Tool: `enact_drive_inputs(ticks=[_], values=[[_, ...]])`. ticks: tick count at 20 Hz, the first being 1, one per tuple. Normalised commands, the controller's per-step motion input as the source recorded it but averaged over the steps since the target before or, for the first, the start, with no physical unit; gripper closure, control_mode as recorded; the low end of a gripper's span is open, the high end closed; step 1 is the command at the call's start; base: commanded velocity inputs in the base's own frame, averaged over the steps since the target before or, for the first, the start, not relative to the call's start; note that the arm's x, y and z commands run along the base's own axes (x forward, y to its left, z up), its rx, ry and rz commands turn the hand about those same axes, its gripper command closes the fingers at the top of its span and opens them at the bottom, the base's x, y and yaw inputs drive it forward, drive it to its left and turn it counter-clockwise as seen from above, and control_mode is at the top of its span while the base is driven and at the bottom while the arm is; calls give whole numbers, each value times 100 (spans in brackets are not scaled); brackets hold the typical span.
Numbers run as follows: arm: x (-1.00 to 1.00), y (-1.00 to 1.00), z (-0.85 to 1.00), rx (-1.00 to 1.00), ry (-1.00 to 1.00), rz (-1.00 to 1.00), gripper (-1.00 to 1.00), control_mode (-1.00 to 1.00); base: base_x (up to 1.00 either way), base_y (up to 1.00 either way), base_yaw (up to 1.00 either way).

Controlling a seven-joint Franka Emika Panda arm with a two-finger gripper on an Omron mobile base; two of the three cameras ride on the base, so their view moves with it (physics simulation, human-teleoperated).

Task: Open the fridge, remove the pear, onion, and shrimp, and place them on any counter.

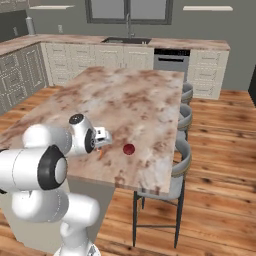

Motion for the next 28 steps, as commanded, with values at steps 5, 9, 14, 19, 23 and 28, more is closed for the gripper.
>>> enact_drive_inputs(ticks=[5, 9, 14, 19, 23, 28], values=[[25, 0, -23, 1, 7, 0, 100, -100, 0, 0, 0], [6, 0, -16, 5, 12, 0, -100, -100, 0, 0, 0], [29, 0, -1, 5, 4, 2, -100, -100, 0, 0, 0], [36, 0, 13, 3, -4, 3, -100, -100, 0, 0, 0], [-12, 0, 91, 2, -13, 3, -100, -100, 0, 0, 0], [-23, -2, 100, 4, -7, 0, -100, -100, 0, 0, 0]])
